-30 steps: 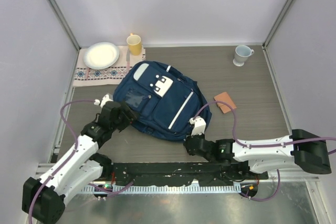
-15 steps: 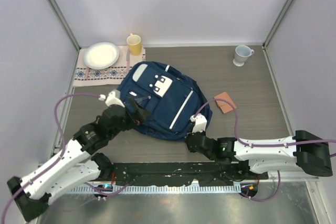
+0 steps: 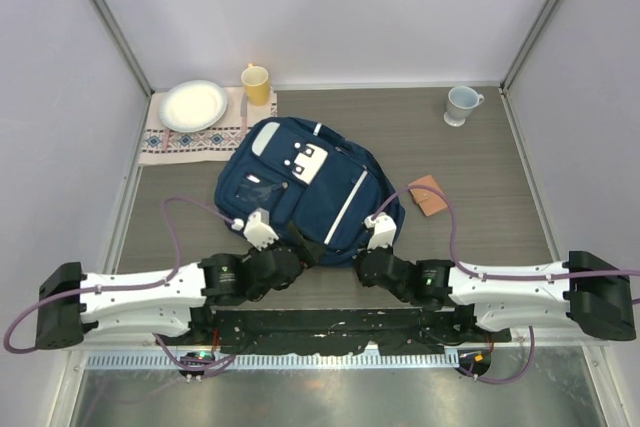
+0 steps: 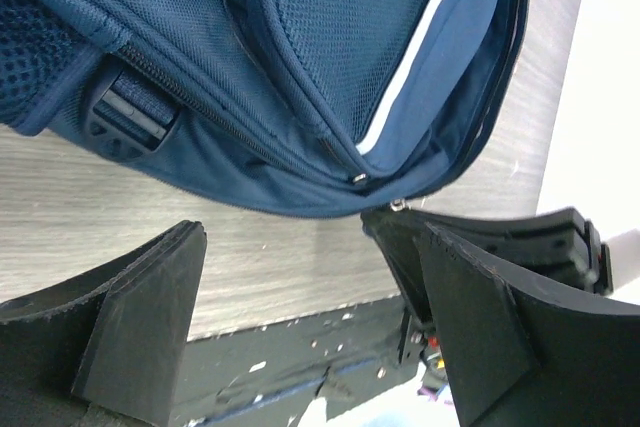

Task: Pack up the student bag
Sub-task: Zip the student bag at the center of the board.

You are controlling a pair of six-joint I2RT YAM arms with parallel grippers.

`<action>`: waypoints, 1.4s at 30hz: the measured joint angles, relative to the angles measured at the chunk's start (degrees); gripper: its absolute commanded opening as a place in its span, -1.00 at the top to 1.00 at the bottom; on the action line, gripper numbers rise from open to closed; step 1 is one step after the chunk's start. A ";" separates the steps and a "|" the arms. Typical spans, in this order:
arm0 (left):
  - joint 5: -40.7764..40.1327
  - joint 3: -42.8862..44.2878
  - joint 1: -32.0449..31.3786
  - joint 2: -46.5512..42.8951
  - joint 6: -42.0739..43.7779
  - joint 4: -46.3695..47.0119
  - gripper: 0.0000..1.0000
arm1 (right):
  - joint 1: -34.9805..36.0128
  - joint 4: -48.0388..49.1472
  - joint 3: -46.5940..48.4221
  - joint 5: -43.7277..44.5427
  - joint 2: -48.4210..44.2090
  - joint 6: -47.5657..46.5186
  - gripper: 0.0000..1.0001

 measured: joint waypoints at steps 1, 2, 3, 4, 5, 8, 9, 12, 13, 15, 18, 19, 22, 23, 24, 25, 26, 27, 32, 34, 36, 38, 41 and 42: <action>-0.85 -0.74 -0.15 1.14 -1.33 2.05 -0.76 | 0.02 -0.02 0.00 -0.04 -0.20 -0.04 0.98; -1.55 -1.55 -0.24 2.16 -2.64 4.15 -0.75 | 0.00 -0.02 0.00 -0.07 -0.33 -0.04 0.99; -2.08 -2.29 -0.33 3.21 -3.96 5.92 -0.75 | 0.02 -0.09 0.00 -0.11 -0.50 -0.04 0.98; -2.54 -2.78 -0.33 4.33 -4.92 7.17 -0.75 | 0.00 -0.09 0.00 -0.15 -0.66 -0.04 0.99; -2.99 -2.95 -0.35 5.73 -5.97 8.24 -0.74 | 0.00 -0.11 0.00 -0.22 -0.85 -0.04 0.99; -3.67 -2.95 -0.79 8.66 -8.70 10.99 -0.75 | 0.00 -0.15 0.00 -0.55 -0.98 -0.15 0.98; -3.78 -2.95 -1.05 9.44 -9.77 11.91 -0.75 | 0.00 -0.13 0.00 -0.61 -0.98 -0.17 0.99; -3.89 -2.95 -1.75 10.91 -11.69 13.25 -0.76 | 0.00 -0.13 0.00 -0.74 -0.96 -0.24 0.98; -3.91 -2.93 -1.97 11.28 -12.61 13.53 -0.76 | 0.00 -0.13 0.00 -0.74 -0.96 -0.26 0.98; -3.82 -2.93 -2.12 11.82 -14.14 13.64 -0.75 | -0.04 -0.11 0.00 -0.79 -0.96 -0.35 0.98; -2.93 -2.93 -2.19 12.87 -17.16 13.49 -0.74 | -0.11 -0.11 0.00 -0.87 -0.94 -0.37 0.98; -2.73 -2.89 -2.21 13.07 -17.84 13.05 -0.74 | -0.13 -0.11 0.00 -0.87 -0.94 -0.35 0.99; -2.47 -1.99 -2.21 13.70 -20.61 10.01 -0.68 | -0.13 -0.09 0.00 -0.90 -0.94 -0.35 0.98; -2.43 -1.57 -2.21 14.08 -21.53 9.18 -0.68 | -0.13 -0.09 0.00 -0.90 -0.96 -0.37 0.98; -2.36 -1.29 -2.21 14.58 -22.18 8.83 -0.66 | -0.13 -0.09 0.00 -0.90 -0.96 -0.37 0.98; -2.36 -1.14 -2.21 15.17 -22.75 8.83 -0.60 | -0.15 -0.09 0.00 -0.90 -0.94 -0.37 0.98; -2.43 -1.11 -2.21 15.76 -23.30 8.83 -0.57 | -0.15 -0.09 0.00 -0.92 -0.96 -0.37 0.99; -2.73 -1.11 -2.21 16.39 -23.63 8.83 -0.54 | -0.15 -0.09 0.00 -0.92 -0.94 -0.37 0.98; -4.68 -1.09 -2.21 19.23 -24.76 10.40 -0.16 | -0.15 -0.09 0.00 -1.11 -0.92 -0.37 0.98; -5.16 -1.09 -2.16 20.57 -25.05 11.56 0.25 | -0.15 -0.02 0.00 -1.42 -0.92 -0.39 0.98; -5.42 -1.14 -1.95 21.64 -25.27 12.92 0.74 | -0.15 0.15 0.00 -1.62 -0.98 -0.52 0.99; -5.22 -1.29 -1.36 22.01 -25.33 13.94 0.92 | -0.15 0.31 0.00 -1.73 -0.98 -0.76 0.99; -4.48 -1.77 -0.79 21.59 -25.29 14.21 1.00 | -0.24 0.28 0.00 -1.60 -0.98 -0.76 0.99; -4.22 -2.25 -0.74 20.83 -25.31 14.23 1.00 | -0.24 0.24 0.00 -1.40 -0.98 -0.68 0.99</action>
